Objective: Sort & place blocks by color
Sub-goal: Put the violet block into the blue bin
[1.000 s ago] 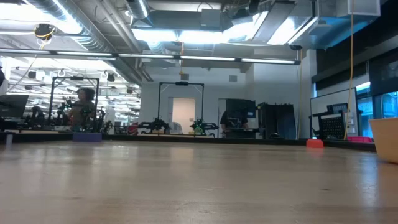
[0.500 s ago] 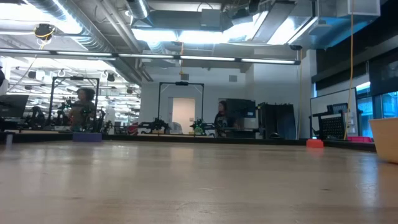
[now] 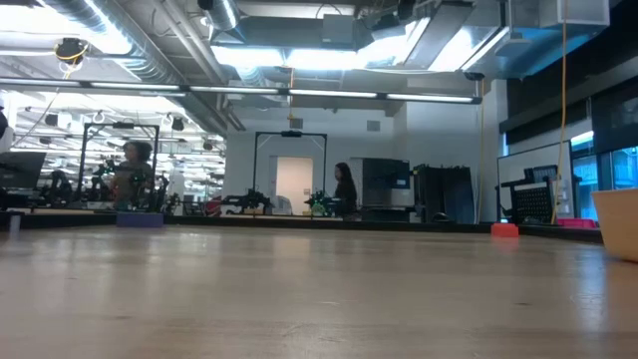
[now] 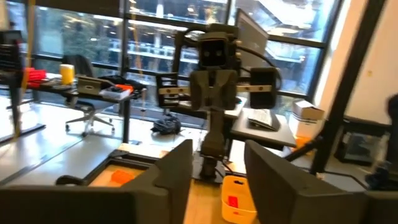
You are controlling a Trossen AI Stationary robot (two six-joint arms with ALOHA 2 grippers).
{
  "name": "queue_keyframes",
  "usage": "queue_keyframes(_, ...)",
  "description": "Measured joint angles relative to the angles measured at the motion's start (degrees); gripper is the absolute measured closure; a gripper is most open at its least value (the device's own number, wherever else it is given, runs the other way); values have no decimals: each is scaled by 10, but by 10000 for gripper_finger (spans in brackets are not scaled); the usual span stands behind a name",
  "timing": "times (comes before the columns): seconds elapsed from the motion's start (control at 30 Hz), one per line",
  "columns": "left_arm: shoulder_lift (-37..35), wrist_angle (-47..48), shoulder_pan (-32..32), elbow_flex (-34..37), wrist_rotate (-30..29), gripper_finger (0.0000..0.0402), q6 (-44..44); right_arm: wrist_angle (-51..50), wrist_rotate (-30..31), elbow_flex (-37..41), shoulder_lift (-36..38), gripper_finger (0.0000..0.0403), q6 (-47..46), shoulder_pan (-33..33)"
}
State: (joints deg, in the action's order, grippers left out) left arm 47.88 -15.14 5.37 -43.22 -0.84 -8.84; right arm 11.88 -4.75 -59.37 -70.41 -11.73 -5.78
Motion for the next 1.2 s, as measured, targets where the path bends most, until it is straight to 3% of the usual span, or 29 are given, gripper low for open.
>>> queue_keyframes(0.27, 0, 1, 0, 0, -25, 201, -2, 0, 0, 0, 0, 403, -2, 0)
queue_keyframes(0.67, 0, 44, 3, -6, -10, 196, -55, -1, 0, 0, 0, 403, -1, 0)
queue_keyframes(0.93, 0, 270, 60, -89, -10, 197, -57, -2, 0, 0, 0, 403, -2, 0)
queue_keyframes(1.2, 62, 599, 231, -167, 29, 197, -52, -7, 0, 0, 0, 403, -2, 0)
